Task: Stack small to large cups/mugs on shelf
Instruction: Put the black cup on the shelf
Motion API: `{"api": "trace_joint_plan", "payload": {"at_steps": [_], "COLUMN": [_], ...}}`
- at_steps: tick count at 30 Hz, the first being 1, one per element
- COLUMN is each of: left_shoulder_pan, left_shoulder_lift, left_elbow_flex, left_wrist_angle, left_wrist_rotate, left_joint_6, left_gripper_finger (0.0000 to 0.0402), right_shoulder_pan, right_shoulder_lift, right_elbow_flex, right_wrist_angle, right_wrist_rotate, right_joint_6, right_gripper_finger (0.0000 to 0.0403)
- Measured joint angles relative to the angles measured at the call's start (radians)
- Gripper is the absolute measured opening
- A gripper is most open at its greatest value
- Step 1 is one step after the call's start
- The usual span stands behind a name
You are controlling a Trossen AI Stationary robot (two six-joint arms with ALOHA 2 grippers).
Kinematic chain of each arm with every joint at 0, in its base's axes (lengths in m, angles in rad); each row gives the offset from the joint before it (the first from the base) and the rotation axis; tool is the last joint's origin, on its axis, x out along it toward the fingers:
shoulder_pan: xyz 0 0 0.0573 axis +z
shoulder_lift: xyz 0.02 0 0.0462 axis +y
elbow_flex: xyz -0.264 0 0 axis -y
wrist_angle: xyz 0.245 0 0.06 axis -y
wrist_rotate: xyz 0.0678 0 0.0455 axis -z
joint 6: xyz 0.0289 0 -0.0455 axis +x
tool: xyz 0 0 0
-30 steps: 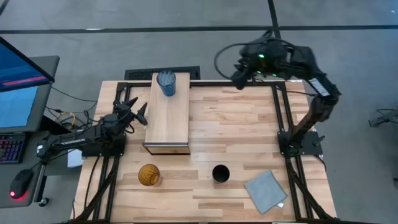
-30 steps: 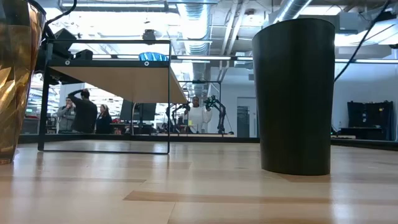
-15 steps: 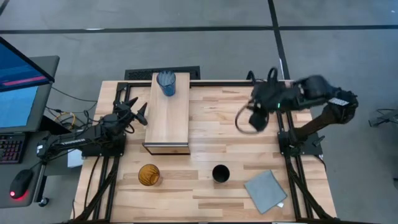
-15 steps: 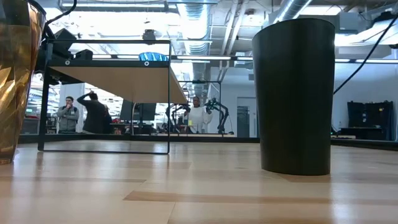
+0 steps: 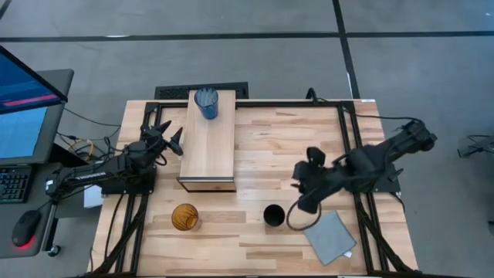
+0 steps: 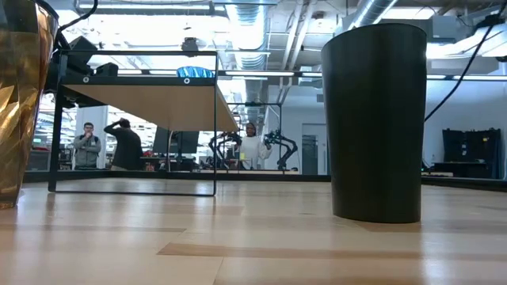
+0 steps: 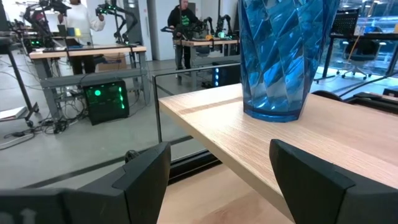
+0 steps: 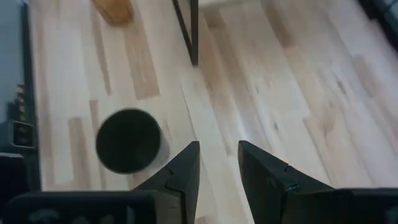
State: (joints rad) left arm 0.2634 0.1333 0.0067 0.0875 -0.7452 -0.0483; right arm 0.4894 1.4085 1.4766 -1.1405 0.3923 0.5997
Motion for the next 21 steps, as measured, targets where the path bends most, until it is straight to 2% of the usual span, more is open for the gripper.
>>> {"api": "trace_joint_plan", "payload": {"at_steps": [8,13,21], "left_shoulder_pan": [0.000,0.000,0.000], "left_shoulder_lift": [0.000,0.000,0.000], "left_elbow_flex": [0.000,0.000,0.000], "left_wrist_angle": [0.000,0.000,0.000], "left_wrist_rotate": [0.000,0.001,0.001], "left_joint_6": [0.000,0.000,-0.001], "left_gripper_finger": [0.0265,0.0265,0.0265], "right_shoulder_pan": [0.034,0.026,0.025], "right_shoulder_lift": [0.139,0.229,0.265], "right_elbow_flex": [-0.041,-0.041,-0.041], "right_wrist_angle": [0.030,0.034,0.062], "right_wrist_rotate": [-0.008,-0.060,-0.091], "right_joint_6": [0.099,0.161,0.257], "right_gripper_finger": [0.0132,0.0132,0.0132]}}
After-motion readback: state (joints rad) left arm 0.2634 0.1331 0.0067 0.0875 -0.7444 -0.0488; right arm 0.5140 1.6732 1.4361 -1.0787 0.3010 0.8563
